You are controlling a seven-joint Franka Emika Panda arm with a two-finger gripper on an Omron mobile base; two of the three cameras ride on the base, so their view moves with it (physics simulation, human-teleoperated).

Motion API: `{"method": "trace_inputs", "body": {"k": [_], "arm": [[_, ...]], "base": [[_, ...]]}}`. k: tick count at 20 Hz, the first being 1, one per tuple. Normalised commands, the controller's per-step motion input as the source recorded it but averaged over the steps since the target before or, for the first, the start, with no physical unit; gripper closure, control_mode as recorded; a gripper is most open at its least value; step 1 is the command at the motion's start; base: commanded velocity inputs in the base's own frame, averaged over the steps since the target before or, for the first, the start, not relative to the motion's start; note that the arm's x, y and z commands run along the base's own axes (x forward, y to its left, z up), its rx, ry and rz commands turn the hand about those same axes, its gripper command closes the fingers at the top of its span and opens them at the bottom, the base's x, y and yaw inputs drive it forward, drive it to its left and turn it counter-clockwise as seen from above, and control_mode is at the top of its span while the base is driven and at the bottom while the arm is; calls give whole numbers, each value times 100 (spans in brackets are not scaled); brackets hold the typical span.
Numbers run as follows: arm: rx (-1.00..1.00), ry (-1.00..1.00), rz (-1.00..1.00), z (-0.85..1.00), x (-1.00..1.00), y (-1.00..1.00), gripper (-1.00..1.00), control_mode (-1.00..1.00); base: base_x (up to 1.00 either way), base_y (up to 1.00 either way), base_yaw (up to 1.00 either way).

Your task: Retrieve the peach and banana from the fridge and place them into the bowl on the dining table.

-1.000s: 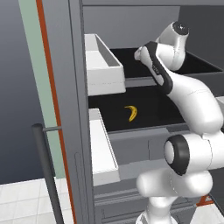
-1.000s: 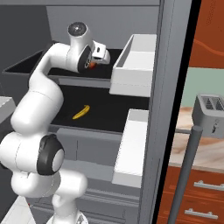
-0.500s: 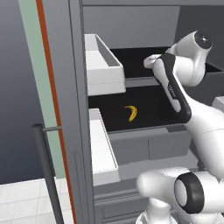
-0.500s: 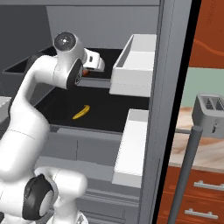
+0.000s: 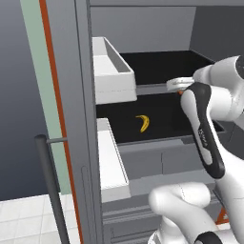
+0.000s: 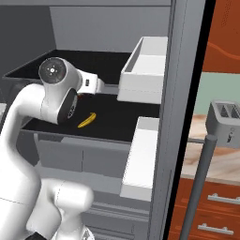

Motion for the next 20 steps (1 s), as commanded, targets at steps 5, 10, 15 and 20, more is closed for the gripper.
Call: {"method": "trace_inputs", "body": {"k": [5,10,15,20], "arm": [[0,0,1,-28,-30,8,100,-100],[0,0,0,0,0,0,100,100],[0,0,0,0,0,0,100,100],[0,0,0,0,0,0,100,100]], "base": [[0,0,0],[-65,1,6],[-84,-1,14],[-70,0,23]]}}
